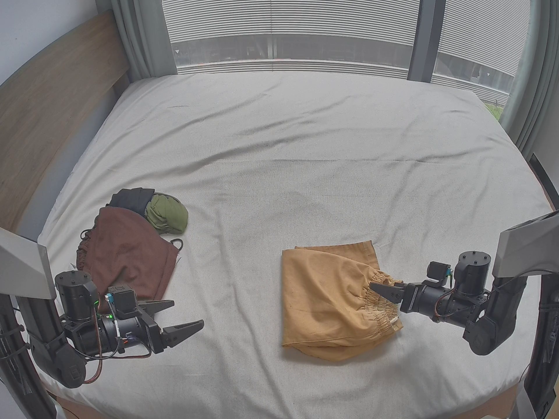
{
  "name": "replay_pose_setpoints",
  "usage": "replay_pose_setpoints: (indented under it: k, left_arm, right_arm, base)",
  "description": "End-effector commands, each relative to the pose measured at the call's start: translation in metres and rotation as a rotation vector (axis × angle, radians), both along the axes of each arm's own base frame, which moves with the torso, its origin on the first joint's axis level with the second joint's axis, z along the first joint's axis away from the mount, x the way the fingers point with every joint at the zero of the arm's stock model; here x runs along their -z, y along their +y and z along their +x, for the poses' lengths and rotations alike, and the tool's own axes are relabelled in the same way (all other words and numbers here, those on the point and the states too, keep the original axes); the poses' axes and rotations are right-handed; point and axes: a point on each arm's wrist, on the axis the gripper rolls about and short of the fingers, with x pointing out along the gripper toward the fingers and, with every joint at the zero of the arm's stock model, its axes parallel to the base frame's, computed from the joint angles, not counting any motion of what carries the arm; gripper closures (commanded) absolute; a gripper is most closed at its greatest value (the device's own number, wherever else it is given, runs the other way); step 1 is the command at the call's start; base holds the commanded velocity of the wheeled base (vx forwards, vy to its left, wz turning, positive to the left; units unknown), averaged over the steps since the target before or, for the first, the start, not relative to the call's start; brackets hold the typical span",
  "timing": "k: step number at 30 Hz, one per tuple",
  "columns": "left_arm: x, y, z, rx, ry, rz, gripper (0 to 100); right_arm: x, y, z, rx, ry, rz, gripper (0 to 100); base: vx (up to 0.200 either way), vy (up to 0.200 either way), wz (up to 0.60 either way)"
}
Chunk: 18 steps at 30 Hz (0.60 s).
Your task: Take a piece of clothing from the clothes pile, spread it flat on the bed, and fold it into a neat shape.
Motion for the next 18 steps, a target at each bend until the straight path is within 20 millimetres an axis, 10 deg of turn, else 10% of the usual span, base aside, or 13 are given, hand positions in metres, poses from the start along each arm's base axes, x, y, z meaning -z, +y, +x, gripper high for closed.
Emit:
replay_pose_setpoints:
  k: [1, 18]
  left_arm:
    - [0.006, 0.001, -0.002, -0.002, 0.031, 0.004, 0]
    - [0.008, 0.001, -0.003, 0.001, 0.043, 0.005, 0]
  right_arm:
    - [0.024, -0.014, 0.004, 0.039, 0.060, -0.038, 0]
    - [0.065, -0.018, 0.010, 0.048, 0.157, -0.060, 0]
  base:
    - [0.000, 0.000, 0.00]
    - [0.000, 0.000, 0.00]
